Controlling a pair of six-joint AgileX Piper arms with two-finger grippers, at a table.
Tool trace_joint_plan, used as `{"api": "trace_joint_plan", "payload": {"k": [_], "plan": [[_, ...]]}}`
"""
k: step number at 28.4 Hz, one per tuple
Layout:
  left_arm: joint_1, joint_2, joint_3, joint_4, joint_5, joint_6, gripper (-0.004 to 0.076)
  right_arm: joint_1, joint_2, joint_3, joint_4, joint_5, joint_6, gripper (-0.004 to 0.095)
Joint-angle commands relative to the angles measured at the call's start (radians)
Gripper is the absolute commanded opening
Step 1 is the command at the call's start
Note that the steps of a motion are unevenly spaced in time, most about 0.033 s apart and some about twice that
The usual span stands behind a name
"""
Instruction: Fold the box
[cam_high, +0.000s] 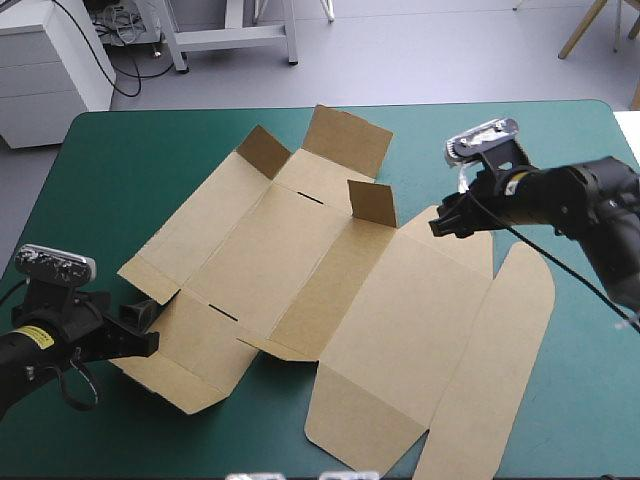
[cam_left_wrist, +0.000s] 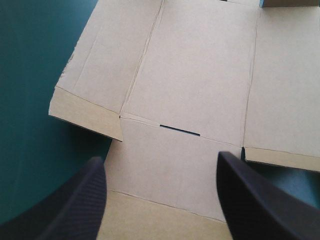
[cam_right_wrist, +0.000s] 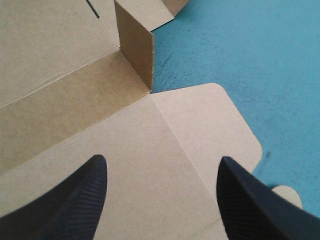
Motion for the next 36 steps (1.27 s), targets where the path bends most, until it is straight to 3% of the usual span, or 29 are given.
{"api": "trace_joint_plan", "payload": {"k": [1,7,21,26,29,34,36], "plan": [[-0.004,0.005,-0.035,-0.02,-0.044,-0.01,0.0456,0.001,0.096,-0.137,0.059,0.02,-0.053,0.059],[-0.004,0.005,-0.035,-0.023,-0.046,-0.004,0.0456,0.005,0.345,-0.323,0.165,0.034,-0.146,0.059],[-0.004,0.005,-0.035,-0.028,-0.032,-0.007,0.0456,0.033,0.712,-0.635,0.157,0.087,-0.157,0.059],[-0.004,0.005,-0.035,-0.024,-0.031,-0.007,0.0456,0.033,0.772,-0.675,0.159,0.117,-0.151,0.0545],[-0.004,0.005,-0.035,-0.024,-0.031,-0.007,0.0456,0.033,0.781,-0.672,0.158,0.111,-0.151,0.0455],[-0.004,0.005,-0.035,-0.024,-0.031,-0.007,0.0456,0.033,0.781,-0.674,0.158,0.089,-0.226,-0.0021],[-0.004,0.005,-0.035,-0.022,-0.028,-0.007,0.0456,0.033,0.781,-0.674,0.164,0.085,-0.246,-0.0006]]}}
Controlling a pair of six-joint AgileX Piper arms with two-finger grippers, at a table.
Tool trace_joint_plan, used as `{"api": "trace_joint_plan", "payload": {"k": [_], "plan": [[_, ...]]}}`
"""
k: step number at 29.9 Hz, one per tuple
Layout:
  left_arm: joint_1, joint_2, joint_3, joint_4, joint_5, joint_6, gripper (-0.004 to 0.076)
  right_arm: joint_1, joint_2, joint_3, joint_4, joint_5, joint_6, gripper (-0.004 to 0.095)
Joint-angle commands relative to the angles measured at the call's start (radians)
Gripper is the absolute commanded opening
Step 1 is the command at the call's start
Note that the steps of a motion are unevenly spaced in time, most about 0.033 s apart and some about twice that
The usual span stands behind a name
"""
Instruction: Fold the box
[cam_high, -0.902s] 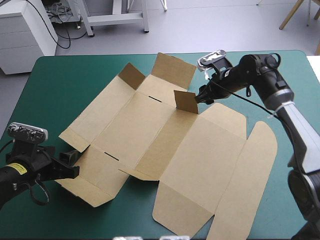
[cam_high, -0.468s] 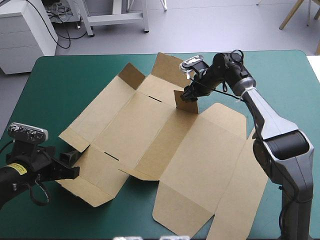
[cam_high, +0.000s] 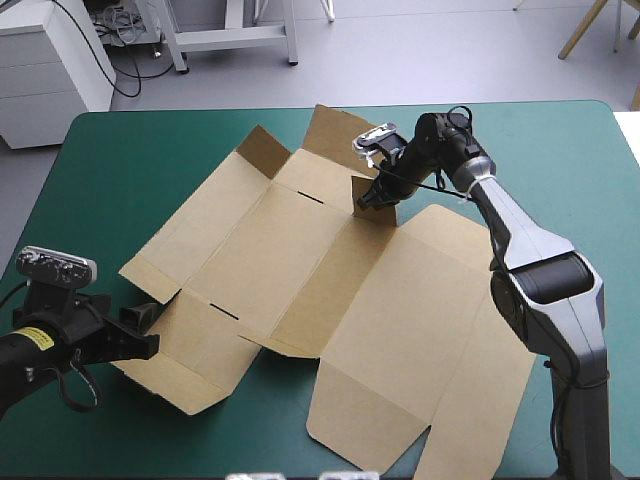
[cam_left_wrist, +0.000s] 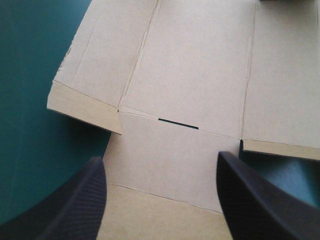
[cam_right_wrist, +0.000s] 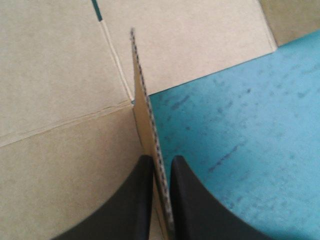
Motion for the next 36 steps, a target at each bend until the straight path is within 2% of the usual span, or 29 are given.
{"api": "trace_joint_plan", "payload": {"k": [1,3,10,14,19,22,27,31,36], "plan": [[-0.004,0.005,-0.031,-0.02,-0.045,-0.006,0.0456,-0.001,-0.067,-0.033,0.012,-0.052,-0.059,-0.0011],[-0.004,0.005,-0.031,-0.015,-0.042,-0.006,0.0456,-0.001,-0.067,-0.033,0.033,-0.057,-0.114,-0.0014],[-0.004,0.005,-0.031,0.033,-0.038,-0.006,0.0456,-0.001,-0.067,-0.033,0.092,-0.074,-0.561,-0.0014],[-0.004,0.005,-0.031,0.058,-0.038,-0.006,0.0456,-0.001,-0.067,-0.033,0.16,-0.107,-0.757,-0.0014],[-0.004,0.005,-0.031,0.086,-0.038,-0.006,0.0456,0.002,-0.067,-0.033,0.333,-0.117,-1.086,-0.0014],[-0.004,0.005,-0.031,0.1,-0.038,-0.006,0.0456,0.027,-0.067,-0.033,0.435,-0.099,-1.219,-0.0014],[-0.004,0.005,-0.031,0.136,-0.036,-0.008,0.0456,0.086,-0.067,-0.033,0.458,-0.07,-1.254,-0.0014],[-0.004,0.005,-0.031,0.174,-0.036,-0.023,0.0456,0.103,-0.067,-0.033,0.447,-0.104,-1.249,-0.0014],[-0.004,0.005,-0.031,0.184,-0.036,-0.03,0.0456,0.105,-0.067,-0.033,0.443,-0.135,-1.146,-0.0013]]}}
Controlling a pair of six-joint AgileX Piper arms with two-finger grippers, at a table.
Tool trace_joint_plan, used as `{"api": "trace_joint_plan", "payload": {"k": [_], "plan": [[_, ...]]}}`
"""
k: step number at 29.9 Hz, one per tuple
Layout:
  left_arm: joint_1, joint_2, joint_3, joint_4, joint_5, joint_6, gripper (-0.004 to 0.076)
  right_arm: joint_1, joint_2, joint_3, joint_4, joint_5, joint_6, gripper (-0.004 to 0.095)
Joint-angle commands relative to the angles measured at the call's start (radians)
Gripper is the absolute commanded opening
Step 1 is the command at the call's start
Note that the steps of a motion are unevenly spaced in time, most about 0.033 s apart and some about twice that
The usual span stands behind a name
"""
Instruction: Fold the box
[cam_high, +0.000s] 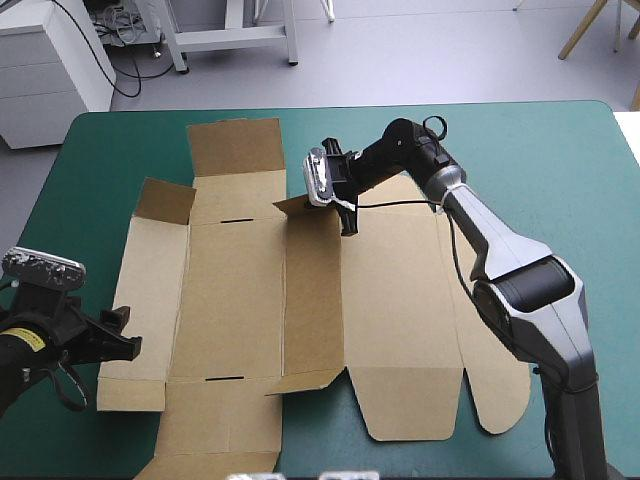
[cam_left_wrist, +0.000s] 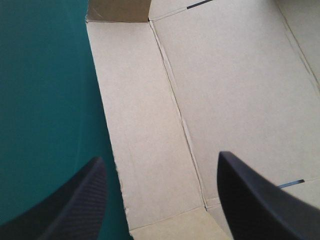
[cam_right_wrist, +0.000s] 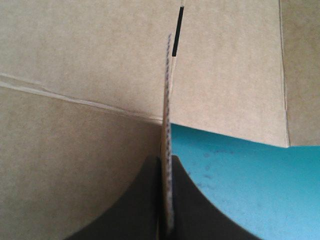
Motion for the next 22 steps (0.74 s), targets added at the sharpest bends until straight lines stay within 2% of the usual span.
{"api": "trace_joint_plan", "payload": {"k": [1,3,6,11,14,18,22], "plan": [[-0.004,0.005,-0.031,-0.003,-0.05,-0.016,0.0456,-0.004,-0.068,-0.031,0.045,-0.041,0.088,-0.0013],[-0.004,0.005,-0.031,-0.003,-0.048,-0.018,0.0456,-0.004,-0.068,-0.031,0.038,-0.032,0.127,0.0001],[-0.004,0.007,-0.031,-0.005,-0.035,-0.018,0.0456,-0.004,-0.068,-0.031,0.03,-0.023,0.171,0.0112],[-0.004,0.024,-0.031,-0.002,0.026,-0.053,0.0456,-0.015,-0.068,-0.033,0.059,-0.104,0.222,0.0463],[-0.004,0.034,-0.031,-0.002,0.085,-0.055,0.0456,-0.042,-0.07,-0.064,0.123,-0.138,0.345,0.0626],[-0.004,0.035,-0.035,0.024,0.124,-0.075,0.0456,-0.1,-0.084,-0.162,0.149,-0.075,0.672,0.0648],[-0.004,0.047,-0.058,0.026,0.112,-0.094,0.0456,-0.169,-0.121,-0.24,0.142,0.103,0.901,0.0648]]}}
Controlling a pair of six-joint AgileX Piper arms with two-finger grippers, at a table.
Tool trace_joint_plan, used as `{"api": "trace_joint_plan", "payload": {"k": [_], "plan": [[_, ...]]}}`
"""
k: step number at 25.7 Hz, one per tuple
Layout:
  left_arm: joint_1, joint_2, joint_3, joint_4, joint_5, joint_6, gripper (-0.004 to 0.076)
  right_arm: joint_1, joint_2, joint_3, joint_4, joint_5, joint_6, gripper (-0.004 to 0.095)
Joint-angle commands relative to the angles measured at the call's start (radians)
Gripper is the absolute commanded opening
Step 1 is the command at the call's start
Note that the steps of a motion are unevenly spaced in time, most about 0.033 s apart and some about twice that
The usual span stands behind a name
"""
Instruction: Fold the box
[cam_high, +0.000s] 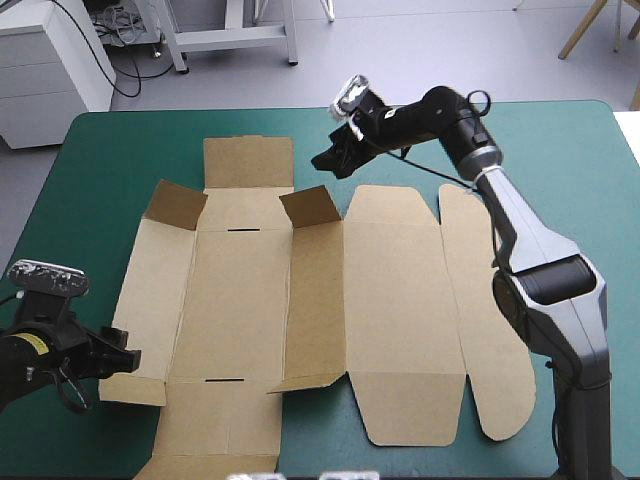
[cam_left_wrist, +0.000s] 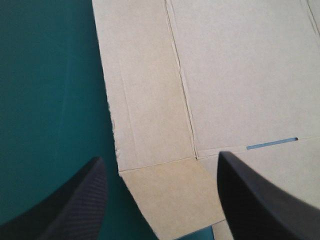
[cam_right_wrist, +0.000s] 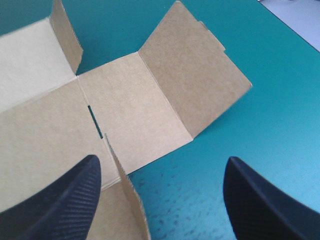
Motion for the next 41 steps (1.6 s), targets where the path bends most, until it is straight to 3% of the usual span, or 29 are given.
{"api": "trace_joint_plan", "payload": {"k": [1,5,12,18,28,32,37,41], "plan": [[-0.004,0.022,-0.05,-0.01,-0.046,-0.026,0.0456,-0.067,-0.116,-0.088,0.04,0.142,0.2,0.0648],[-0.004,0.096,-0.092,-0.057,-0.06,-0.026,0.0456,-0.13,-0.192,-0.086,-0.113,0.139,0.434,0.0643],[-0.001,0.245,-0.227,-0.049,-0.036,-0.028,0.0456,-0.187,-0.333,-0.083,-0.393,0.139,0.598,0.0541],[0.0,0.33,-0.267,0.077,0.002,-0.074,0.0456,-0.242,-0.49,0.032,-0.391,0.139,0.63,0.0531],[0.005,0.346,-0.234,0.253,0.054,-0.157,0.0456,-0.245,-0.726,0.459,-0.44,0.137,0.589,0.0529],[0.184,0.341,-0.071,0.103,0.003,-0.129,0.0456,-0.245,-0.816,0.612,-0.367,0.108,0.579,0.053],[0.439,0.341,0.024,-0.202,-0.058,0.082,0.0456,-0.245,-0.922,0.691,-0.37,0.106,0.582,0.053],[0.448,0.365,0.037,-0.24,-0.072,0.116,0.0456,-0.24,-1.01,0.737,-0.373,0.059,0.588,0.053]]}}
